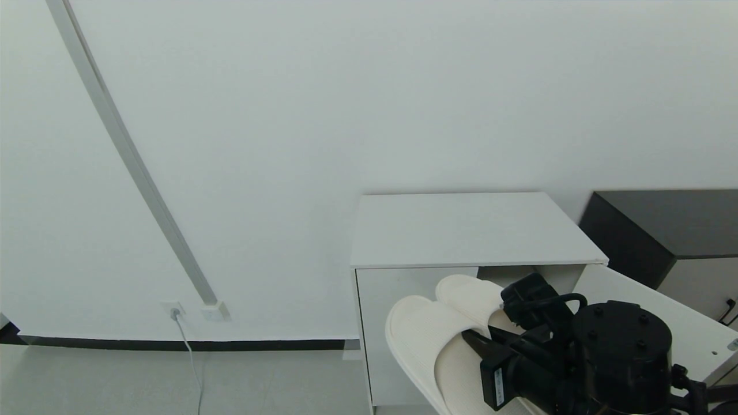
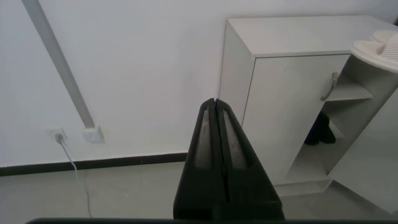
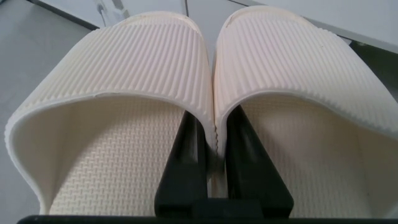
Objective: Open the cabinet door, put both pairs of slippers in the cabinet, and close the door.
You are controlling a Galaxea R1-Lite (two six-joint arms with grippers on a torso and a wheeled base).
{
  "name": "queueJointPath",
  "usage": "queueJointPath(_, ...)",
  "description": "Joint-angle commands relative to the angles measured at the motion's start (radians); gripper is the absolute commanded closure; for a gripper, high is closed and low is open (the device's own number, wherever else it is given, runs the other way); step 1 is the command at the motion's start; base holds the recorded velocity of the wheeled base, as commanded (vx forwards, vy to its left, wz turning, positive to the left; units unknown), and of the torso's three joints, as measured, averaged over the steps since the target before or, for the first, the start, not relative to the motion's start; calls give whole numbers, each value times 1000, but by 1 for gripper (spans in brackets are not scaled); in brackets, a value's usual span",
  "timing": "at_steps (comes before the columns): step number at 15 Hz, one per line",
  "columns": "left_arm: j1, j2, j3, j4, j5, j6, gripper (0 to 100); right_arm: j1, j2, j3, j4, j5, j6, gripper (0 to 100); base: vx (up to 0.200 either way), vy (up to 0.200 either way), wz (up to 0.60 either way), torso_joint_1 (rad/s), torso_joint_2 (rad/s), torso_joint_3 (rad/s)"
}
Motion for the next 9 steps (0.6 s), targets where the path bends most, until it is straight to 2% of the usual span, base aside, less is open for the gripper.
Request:
queueJointPath(1, 1, 1, 0, -1, 0, 0, 100, 1, 2, 0, 0, 0, 0, 100, 0, 0, 0, 0, 0, 0)
queueJointPath(6, 1, 1, 0, -1, 0, 0, 100, 2, 3, -1, 0, -16, 0, 100, 0, 0, 0, 0, 0, 0)
queueJointPath(9, -1, 1, 0, 1, 0, -2, 100, 2, 3, -1, 0, -16, 0, 100, 0, -200, 0, 1, 2, 4)
